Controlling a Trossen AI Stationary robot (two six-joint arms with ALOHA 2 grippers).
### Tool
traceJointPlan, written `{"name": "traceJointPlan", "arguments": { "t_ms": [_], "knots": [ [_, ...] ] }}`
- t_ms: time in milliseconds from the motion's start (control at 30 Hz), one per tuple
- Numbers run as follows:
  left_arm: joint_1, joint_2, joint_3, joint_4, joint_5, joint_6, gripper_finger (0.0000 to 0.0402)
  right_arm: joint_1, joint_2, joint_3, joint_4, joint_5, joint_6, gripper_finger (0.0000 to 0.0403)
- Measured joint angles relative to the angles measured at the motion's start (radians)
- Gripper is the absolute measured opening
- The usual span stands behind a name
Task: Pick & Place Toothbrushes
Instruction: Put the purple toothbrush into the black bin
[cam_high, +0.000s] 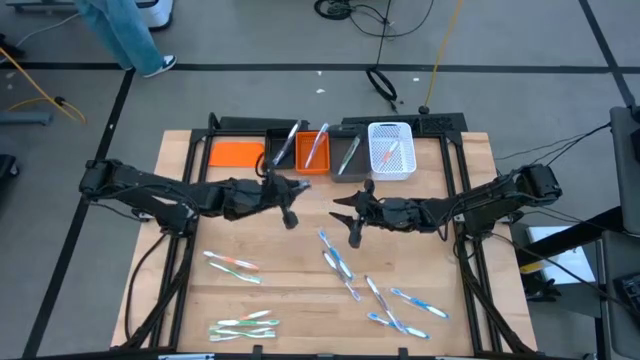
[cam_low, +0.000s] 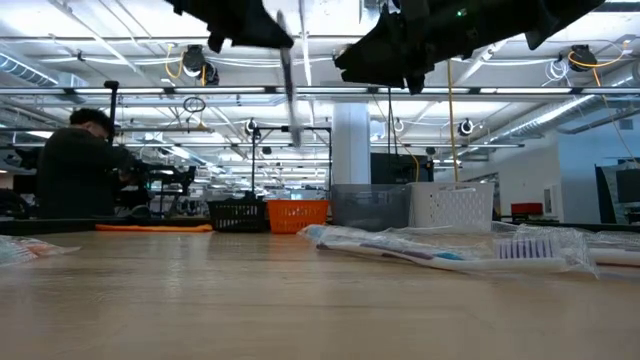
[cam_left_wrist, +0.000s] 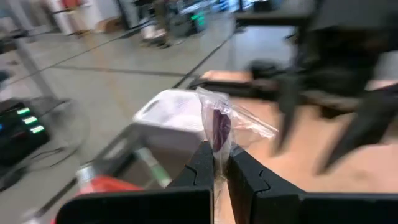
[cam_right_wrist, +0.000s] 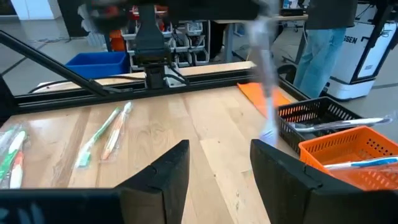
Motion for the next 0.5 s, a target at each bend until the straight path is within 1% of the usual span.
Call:
{"name": "traceJointPlan", "arguments": {
  "t_ms": [100, 167, 400, 500],
  "knots": [
    [0.053, 0.0, 0.0, -0.064, -0.046, -0.009, 0.0008, 0.001, 0.0, 0.0, 0.0, -0.001, 0.0, 0.016],
    [0.096, 0.001, 0.0, -0.102, -0.05, -0.027, 0.0008, 0.001, 0.0, 0.0, 0.0, -0.001, 0.0, 0.0161],
    [0.251, 0.01, 0.0, -0.2, -0.034, -0.063, 0.0008, 0.001, 0.0, 0.0, -0.002, -0.001, 0.0, 0.016],
    [0.309, 0.011, 0.0, -0.222, 0.012, -0.064, 0.0008, 0.001, 0.0, 0.0, -0.005, -0.001, 0.0, 0.0158]
  ]
}}
